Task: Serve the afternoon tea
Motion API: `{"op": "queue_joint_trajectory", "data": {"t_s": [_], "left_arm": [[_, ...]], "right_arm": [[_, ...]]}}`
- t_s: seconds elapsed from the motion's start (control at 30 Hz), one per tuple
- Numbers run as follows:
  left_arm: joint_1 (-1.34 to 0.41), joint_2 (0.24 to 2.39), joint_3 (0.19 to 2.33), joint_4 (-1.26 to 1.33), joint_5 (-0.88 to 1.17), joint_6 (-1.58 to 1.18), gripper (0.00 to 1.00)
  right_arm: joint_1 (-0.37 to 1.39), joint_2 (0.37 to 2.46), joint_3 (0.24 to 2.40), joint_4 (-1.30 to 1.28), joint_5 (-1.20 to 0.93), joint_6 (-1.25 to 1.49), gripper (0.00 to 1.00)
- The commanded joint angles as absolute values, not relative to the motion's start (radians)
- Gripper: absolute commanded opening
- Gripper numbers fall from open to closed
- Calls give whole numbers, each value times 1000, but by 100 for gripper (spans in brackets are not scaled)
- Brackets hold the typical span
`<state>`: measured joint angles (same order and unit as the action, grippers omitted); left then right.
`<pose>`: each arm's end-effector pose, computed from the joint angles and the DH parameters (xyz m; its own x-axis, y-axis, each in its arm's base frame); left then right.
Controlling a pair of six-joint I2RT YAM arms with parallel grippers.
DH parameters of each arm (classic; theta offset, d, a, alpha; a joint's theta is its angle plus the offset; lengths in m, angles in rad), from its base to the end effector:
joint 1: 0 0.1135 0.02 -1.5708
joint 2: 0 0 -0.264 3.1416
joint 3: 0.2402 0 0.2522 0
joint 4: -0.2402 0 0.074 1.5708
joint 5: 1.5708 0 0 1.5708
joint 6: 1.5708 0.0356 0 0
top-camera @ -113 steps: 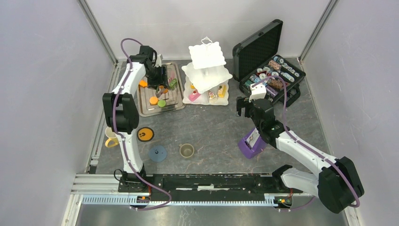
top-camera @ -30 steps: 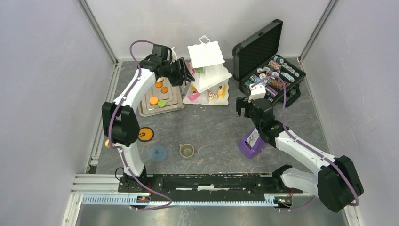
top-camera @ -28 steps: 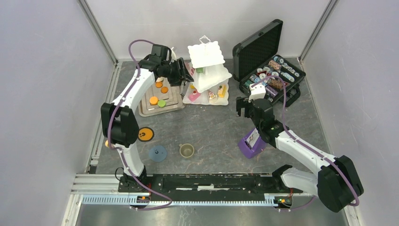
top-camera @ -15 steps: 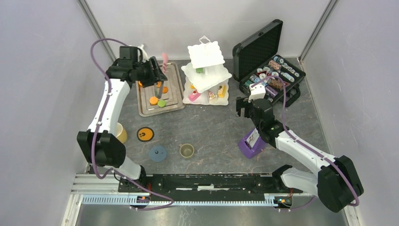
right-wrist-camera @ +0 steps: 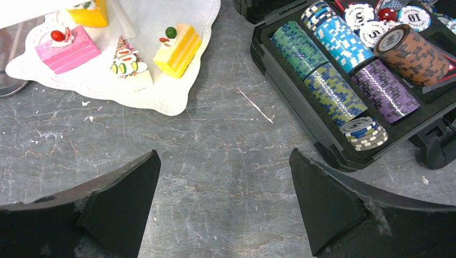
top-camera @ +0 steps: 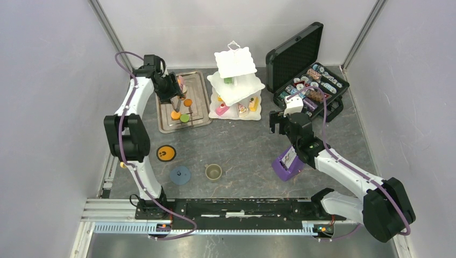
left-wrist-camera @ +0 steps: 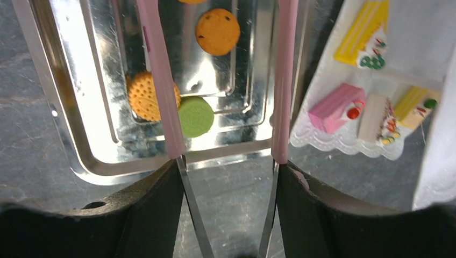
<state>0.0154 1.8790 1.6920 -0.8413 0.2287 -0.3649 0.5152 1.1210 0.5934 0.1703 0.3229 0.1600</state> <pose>0.4081 -0.0018 0.2854 -0.8364 -0.3605 -0.4130 -0.2103 0.9067 -0.3656 0.2214 0.1124 0.2421 -0.3337 -0.0153 -0.9426 -0.1574 0.9867 0.0397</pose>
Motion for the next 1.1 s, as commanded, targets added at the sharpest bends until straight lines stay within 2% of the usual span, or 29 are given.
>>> {"op": "queue_joint_trajectory", "data": {"t_s": [0.0, 0.5, 0.67, 0.77, 1.07], "left_arm": [[28, 1937, 1802, -843, 149, -303, 67], [26, 2081, 1873, -835, 157, -283, 67], [12, 2021, 1751, -777, 132, -277, 75], [-55, 1987, 1667, -724, 73, -275, 79], [-125, 2059, 1672, -706, -46, -260, 86]], "right_arm": [[519, 1110, 624, 186, 336, 158, 98], [519, 1133, 623, 194, 329, 163, 98], [520, 1132, 621, 196, 332, 163, 98], [519, 1136, 621, 198, 330, 163, 98], [519, 1122, 615, 202, 325, 167, 98]]}}
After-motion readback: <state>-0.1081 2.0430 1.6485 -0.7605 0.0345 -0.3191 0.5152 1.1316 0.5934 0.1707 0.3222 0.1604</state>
